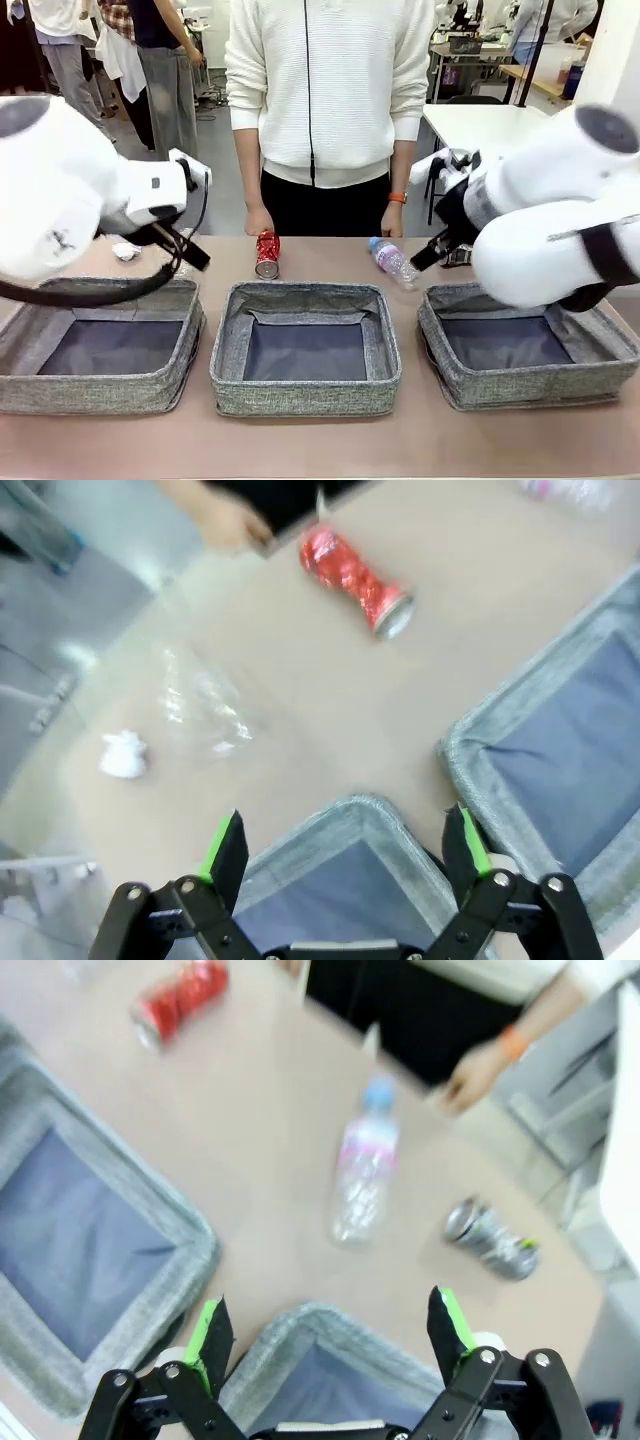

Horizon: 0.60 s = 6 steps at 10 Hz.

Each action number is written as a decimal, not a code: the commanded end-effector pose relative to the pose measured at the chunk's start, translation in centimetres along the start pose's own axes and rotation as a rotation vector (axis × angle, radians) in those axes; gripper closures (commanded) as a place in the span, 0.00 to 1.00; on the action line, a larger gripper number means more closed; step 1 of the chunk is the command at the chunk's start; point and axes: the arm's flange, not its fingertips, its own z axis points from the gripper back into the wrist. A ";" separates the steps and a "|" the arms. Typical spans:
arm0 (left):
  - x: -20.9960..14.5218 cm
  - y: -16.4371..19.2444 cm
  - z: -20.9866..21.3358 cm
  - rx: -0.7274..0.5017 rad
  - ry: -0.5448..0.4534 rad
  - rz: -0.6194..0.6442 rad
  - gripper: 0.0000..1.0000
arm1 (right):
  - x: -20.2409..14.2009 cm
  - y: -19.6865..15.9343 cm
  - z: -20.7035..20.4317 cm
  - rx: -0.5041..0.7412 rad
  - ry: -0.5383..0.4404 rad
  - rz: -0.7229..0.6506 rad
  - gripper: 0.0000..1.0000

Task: Sort the waste into the appropriate baskets.
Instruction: Pick up the waste item pointed out by the person.

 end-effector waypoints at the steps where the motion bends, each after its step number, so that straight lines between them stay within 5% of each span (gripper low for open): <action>1: -5.8 -4.7 13.9 0.207 -0.069 0.035 0.00 | -4.7 2.8 12.4 -0.096 -0.091 0.070 0.00; 2: 0.0 0.0 0.0 0.000 0.000 0.000 0.00 | 0.0 0.0 0.0 0.000 0.000 0.000 0.00; 3: 0.0 0.0 0.0 0.000 0.000 0.000 0.00 | 1.7 0.1 6.2 -0.046 -0.068 0.043 0.00; 4: 1.1 -1.5 9.0 0.118 -0.056 -0.007 0.00 | 1.5 0.0 5.0 -0.005 -0.027 0.007 0.00; 6: -1.5 2.6 10.0 -0.064 -0.102 0.045 0.00 | -1.0 -2.7 7.1 0.077 -0.049 -0.095 0.00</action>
